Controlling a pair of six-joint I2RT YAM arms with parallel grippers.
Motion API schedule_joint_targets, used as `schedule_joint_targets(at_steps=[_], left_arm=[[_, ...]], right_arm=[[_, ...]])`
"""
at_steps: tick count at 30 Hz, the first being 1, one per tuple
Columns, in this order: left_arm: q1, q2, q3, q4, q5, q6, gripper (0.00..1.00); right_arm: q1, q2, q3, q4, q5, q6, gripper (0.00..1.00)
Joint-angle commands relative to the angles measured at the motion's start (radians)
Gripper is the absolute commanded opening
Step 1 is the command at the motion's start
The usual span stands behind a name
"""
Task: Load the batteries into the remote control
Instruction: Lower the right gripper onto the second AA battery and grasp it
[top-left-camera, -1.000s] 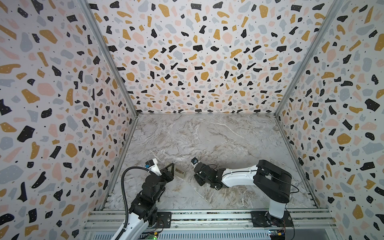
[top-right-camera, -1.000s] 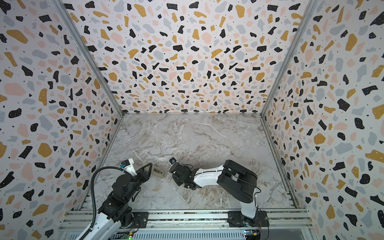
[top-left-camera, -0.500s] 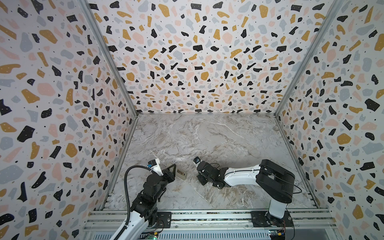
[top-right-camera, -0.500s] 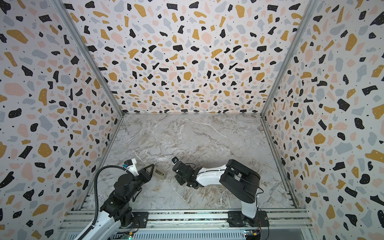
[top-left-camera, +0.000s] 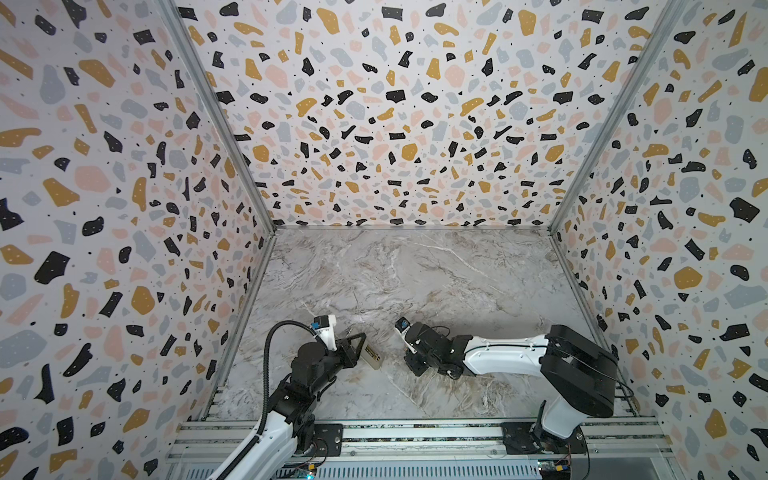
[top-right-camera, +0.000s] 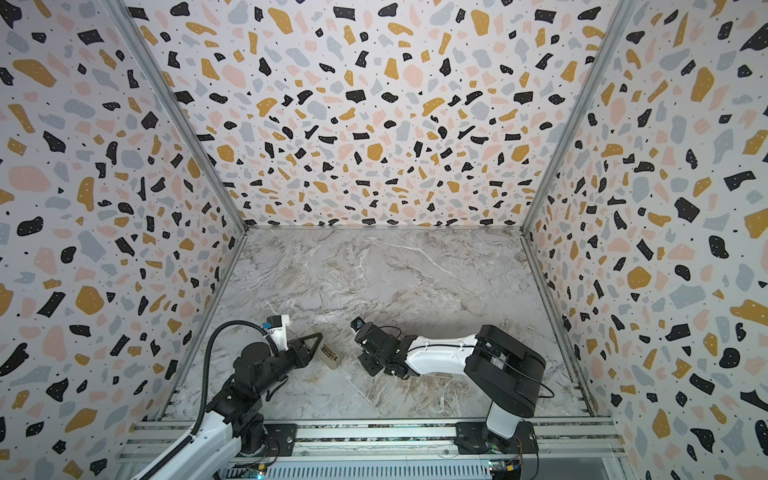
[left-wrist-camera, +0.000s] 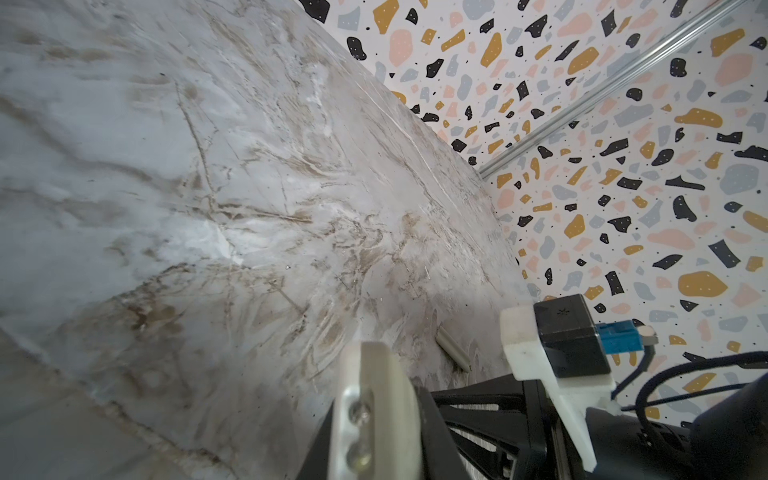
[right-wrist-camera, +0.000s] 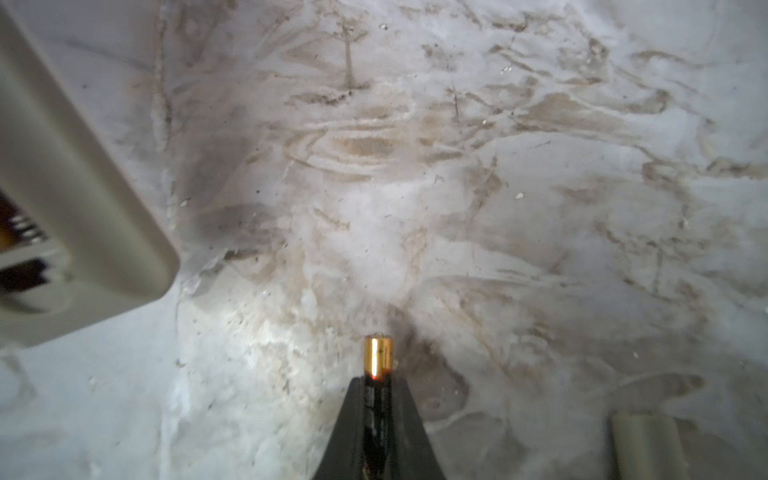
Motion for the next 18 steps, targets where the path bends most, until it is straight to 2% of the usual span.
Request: schedule_joint_targets(at_steps=[1,7,18], left_arm=[[0.006,-0.011,0.045,0.056,0.061,0.040,0.00],[0.003,0.014,0.032,0.106,0.149,0.021,0.00],[-0.012,-0.025,0.030,0.083,0.153,0.014,0.00]], right_arm=[[0.021,-0.056,-0.028,-0.078,-0.015,0.014,0.00],[0.027,-0.087,-0.081,-0.092,-0.026,0.042,0.00],[0.032,-0.081,-0.105,-0.109,-0.023,0.051,0.00]])
